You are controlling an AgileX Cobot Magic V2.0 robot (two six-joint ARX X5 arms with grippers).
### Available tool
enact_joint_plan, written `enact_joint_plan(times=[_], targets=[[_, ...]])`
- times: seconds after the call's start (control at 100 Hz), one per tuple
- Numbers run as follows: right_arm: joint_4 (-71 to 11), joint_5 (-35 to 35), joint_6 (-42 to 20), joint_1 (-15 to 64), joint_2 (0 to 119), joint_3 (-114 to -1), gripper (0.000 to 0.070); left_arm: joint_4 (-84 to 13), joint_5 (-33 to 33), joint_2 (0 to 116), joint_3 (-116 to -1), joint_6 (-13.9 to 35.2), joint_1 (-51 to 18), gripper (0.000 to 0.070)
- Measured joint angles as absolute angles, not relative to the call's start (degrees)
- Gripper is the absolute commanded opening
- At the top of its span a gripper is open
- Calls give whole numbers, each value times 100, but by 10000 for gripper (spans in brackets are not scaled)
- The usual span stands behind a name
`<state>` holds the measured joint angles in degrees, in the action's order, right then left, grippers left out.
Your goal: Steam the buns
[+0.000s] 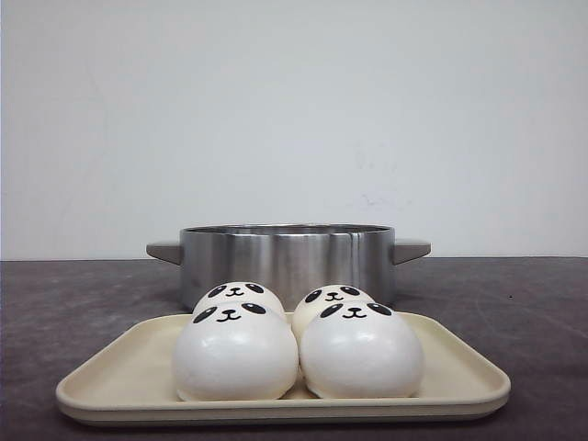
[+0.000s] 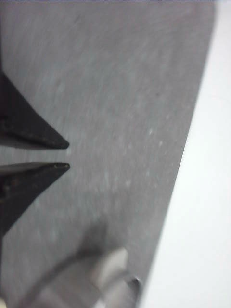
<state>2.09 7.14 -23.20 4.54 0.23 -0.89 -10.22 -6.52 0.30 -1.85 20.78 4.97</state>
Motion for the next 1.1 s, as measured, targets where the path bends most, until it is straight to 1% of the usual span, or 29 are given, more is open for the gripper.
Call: enact_joint_plan(times=[0.08,0.17,0.24,0.36,0.47,0.6,0.72,0.77,0.87,0.98,1.01,1.03,1.04,1.06,1.07,1.08,1.09,1.1], targets=[[381,939,-2477,454,23,-113,7,-1007,-913,30,-187,2700,497,0],[268,1111,-2569,454,25,-307,7,-1013,-1131,30,-198,3006,497,0],[119,1173,-2580,454,27,-607,7,-1081,-1487,30,-259,3092,497,0],[-307,1179,-2449,454,82,-1317,6,-644,-2086,32,-388,3081,497,3],[-1081,1177,-2069,454,421,-2119,6,-825,-2237,126,-941,3044,497,4],[-2226,1079,-1389,454,1146,-3212,6,-1651,-2241,683,-1911,2742,497,4],[-3013,735,-753,454,1859,-4246,6,-2342,-2241,1538,-3116,2132,471,4],[-3162,722,-558,454,2106,-4613,6,-2488,-2241,1922,-3686,1831,469,4],[-3194,707,-311,454,2467,-5151,6,-2692,-2239,2661,-4786,1302,462,4],[-3190,851,-235,454,2617,-5395,10,-2875,-2239,3256,-5649,1031,462,5],[-3197,974,-233,454,2637,-5408,49,-2921,-2239,3363,-5798,993,456,22],[-3197,1074,-233,454,2648,-5408,109,-2941,-2239,3422,-5876,978,440,52],[-3199,1122,-235,454,2655,-5408,148,-2943,-2239,3446,-5907,974,434,73],[-3203,1229,-235,454,2670,-5408,239,-2941,-2241,3483,-5953,965,416,143],[-3203,1280,-237,454,2674,-5408,288,-2941,-2241,3498,-5970,963,408,160],[-3205,1334,-239,454,2679,-5408,341,-2941,-2241,3511,-5979,961,397,195],[-3208,1378,-242,454,2685,-5408,395,-2941,-2241,3522,-5986,958,386,253],[-3212,1422,-244,454,2689,-5408,447,-2939,-2241,3531,-5986,958,379,295]])
